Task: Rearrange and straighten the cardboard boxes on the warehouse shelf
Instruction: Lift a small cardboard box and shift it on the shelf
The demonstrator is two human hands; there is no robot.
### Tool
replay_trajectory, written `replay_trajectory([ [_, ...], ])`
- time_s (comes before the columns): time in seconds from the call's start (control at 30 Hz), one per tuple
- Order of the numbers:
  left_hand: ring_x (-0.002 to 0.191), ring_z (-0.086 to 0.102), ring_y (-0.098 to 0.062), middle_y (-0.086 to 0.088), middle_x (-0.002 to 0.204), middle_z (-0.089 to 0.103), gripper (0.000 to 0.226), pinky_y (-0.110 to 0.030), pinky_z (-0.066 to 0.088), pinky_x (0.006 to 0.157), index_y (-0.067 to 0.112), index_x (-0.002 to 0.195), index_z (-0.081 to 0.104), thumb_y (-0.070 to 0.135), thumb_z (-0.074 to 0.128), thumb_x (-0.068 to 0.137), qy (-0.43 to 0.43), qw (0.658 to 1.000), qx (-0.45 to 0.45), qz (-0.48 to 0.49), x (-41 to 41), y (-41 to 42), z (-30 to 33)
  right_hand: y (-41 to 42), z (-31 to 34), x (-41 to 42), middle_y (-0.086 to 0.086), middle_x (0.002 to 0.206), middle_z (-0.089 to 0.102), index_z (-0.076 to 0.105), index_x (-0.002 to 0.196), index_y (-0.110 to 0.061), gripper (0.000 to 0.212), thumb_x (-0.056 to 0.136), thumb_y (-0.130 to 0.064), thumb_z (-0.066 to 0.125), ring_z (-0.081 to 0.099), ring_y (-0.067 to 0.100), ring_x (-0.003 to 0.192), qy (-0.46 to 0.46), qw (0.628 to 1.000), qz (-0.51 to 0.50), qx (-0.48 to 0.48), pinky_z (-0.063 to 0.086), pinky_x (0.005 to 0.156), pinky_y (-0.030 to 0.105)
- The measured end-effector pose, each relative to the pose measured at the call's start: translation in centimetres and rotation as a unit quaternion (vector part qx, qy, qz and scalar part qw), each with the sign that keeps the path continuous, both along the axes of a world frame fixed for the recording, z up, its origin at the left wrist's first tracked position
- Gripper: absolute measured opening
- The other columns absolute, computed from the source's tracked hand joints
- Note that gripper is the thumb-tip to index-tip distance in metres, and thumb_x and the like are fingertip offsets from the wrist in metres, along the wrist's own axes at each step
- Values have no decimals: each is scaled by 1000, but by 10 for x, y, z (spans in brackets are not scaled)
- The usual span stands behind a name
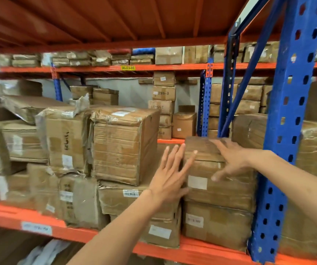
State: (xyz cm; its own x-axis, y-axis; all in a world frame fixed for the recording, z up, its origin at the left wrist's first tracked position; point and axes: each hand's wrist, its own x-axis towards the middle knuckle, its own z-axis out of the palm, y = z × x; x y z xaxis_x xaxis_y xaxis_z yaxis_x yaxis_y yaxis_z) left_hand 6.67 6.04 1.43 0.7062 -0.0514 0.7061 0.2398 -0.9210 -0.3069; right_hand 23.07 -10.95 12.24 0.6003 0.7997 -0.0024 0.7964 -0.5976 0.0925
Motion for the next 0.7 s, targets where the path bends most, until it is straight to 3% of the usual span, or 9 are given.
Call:
replay_trajectory([
  [0.07, 152, 9, -45, -28, 163, 8, 125, -54, -4, 125, 12, 161, 5, 59, 80, 74, -119, 989, -78, 40, -29, 15, 10, 29, 23, -18, 9, 167, -20, -20, 155, -42, 144, 58, -80, 79, 1, 41, 154, 0, 997, 60, 56, 18, 121, 59],
  [0.17, 150, 11, -49, -32, 161, 11, 127, -56, -1, 123, 6, 160, 6, 57, 82, 73, -240, 941, -209, 116, -73, 42, 15, 84, 57, -61, -1, 167, -17, -13, 151, -53, 129, 61, -83, 74, 4, 39, 154, -29, 977, 173, 119, 23, 118, 64],
  [0.27, 149, 9, -44, -31, 161, 9, 142, -58, 9, 121, 2, 160, 1, 63, 87, 65, -277, 872, -377, 143, -107, 68, 10, 142, 79, -114, 3, 168, -7, -6, 153, -51, 119, 69, -79, 73, 7, 40, 154, -71, 950, 268, 143, 26, 116, 67],
  [0.33, 150, 10, -40, -28, 161, 11, 148, -54, 10, 121, 5, 160, -5, 66, 87, 62, -258, 850, -439, 134, -119, 81, 3, 175, 86, -149, 9, 168, -4, -2, 157, -47, 117, 73, -75, 74, 8, 44, 152, -98, 938, 298, 145, 24, 116, 68],
  [0.5, 149, 10, -34, -24, 160, 11, 153, -52, 11, 121, 12, 160, -19, 66, 86, 62, -232, 836, -493, 58, -120, 100, -4, 228, 78, -203, 12, 169, -9, 5, 158, -51, 118, 70, -64, 83, 8, 44, 152, -182, 930, 306, 94, 24, 114, 71],
  [0.63, 144, 14, -34, -26, 156, 15, 152, -53, 14, 119, 13, 159, -21, 69, 83, 64, -231, 850, -472, 29, -110, 104, -5, 230, 84, -198, 13, 155, 32, 19, 153, -50, 115, 60, -70, 85, 44, 41, 135, -203, 942, 258, 74, 40, 106, 57],
  [0.7, 142, 15, -34, -29, 154, 16, 150, -51, 13, 119, 11, 159, -19, 66, 84, 66, -228, 865, -447, 23, -104, 103, -2, 224, 87, -189, 12, 142, 45, 24, 148, -45, 112, 58, -75, 83, 53, 37, 124, -214, 942, 246, 83, 42, 99, 51],
])
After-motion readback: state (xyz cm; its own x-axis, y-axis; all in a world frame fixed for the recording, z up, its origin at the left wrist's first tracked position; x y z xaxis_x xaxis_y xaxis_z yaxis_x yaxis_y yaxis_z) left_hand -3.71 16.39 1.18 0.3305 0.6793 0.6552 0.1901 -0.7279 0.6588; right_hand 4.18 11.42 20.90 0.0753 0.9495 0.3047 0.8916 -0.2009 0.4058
